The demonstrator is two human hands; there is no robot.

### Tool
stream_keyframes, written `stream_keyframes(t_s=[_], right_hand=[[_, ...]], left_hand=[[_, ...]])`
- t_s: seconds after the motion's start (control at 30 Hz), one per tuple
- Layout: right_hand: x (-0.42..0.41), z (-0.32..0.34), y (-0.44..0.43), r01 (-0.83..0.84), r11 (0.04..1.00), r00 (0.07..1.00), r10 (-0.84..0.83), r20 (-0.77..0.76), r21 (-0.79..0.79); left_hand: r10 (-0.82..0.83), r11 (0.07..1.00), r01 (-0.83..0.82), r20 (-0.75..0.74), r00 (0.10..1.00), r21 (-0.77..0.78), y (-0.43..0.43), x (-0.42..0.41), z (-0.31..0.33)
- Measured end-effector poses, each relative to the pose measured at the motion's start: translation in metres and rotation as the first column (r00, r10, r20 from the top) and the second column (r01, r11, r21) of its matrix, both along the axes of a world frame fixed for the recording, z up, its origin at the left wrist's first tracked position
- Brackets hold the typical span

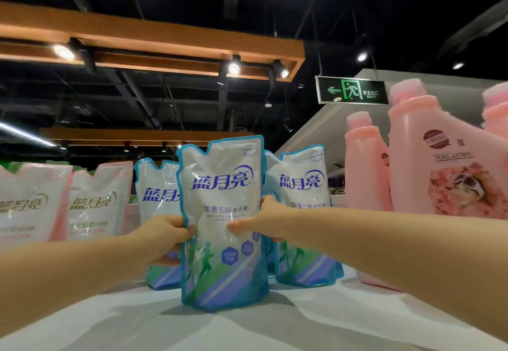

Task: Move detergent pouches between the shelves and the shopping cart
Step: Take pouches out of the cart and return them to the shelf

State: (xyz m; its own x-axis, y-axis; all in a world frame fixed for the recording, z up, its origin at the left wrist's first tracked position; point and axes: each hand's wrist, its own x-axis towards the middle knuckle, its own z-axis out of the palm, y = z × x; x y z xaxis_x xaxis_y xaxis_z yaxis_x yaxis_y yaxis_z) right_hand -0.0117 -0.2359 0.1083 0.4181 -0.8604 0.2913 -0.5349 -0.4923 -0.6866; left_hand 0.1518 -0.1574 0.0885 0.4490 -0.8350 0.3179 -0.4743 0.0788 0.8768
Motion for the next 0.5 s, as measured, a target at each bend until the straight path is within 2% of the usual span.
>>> stream_keyframes(t_s=[0.1, 0.2, 0.27, 0.4, 0.5], right_hand=[[-0.011, 0.004, 0.011, 0.041, 0.999, 0.998, -0.04, -0.043, 0.03], [-0.01, -0.007, 0.032, -0.012, 1.0, 0.998, 0.012, -0.064, 0.01], [-0.004, -0.019, 0.037, -0.04, 0.999, 0.993, 0.036, -0.112, -0.027], [0.009, -0.02, 0.037, -0.052, 0.995, 0.967, 0.029, -0.254, -0.086], [0.01, -0.014, 0.026, -0.1, 0.994, 0.951, 0.084, -0.298, -0.037]], left_hand=[[0.002, 0.99, -0.014, 0.088, 0.996, 0.141, 0.006, 0.003, 0.003], [-0.131, 0.965, 0.109, 0.079, 0.988, 0.239, 0.009, 0.002, -0.007], [-0.162, 0.961, 0.134, 0.099, 0.982, 0.242, 0.008, 0.002, -0.013], [-0.103, 0.974, 0.085, 0.075, 0.992, 0.212, -0.004, 0.001, -0.019], [-0.078, 0.983, 0.067, 0.061, 0.995, 0.173, -0.012, -0.004, -0.024]])
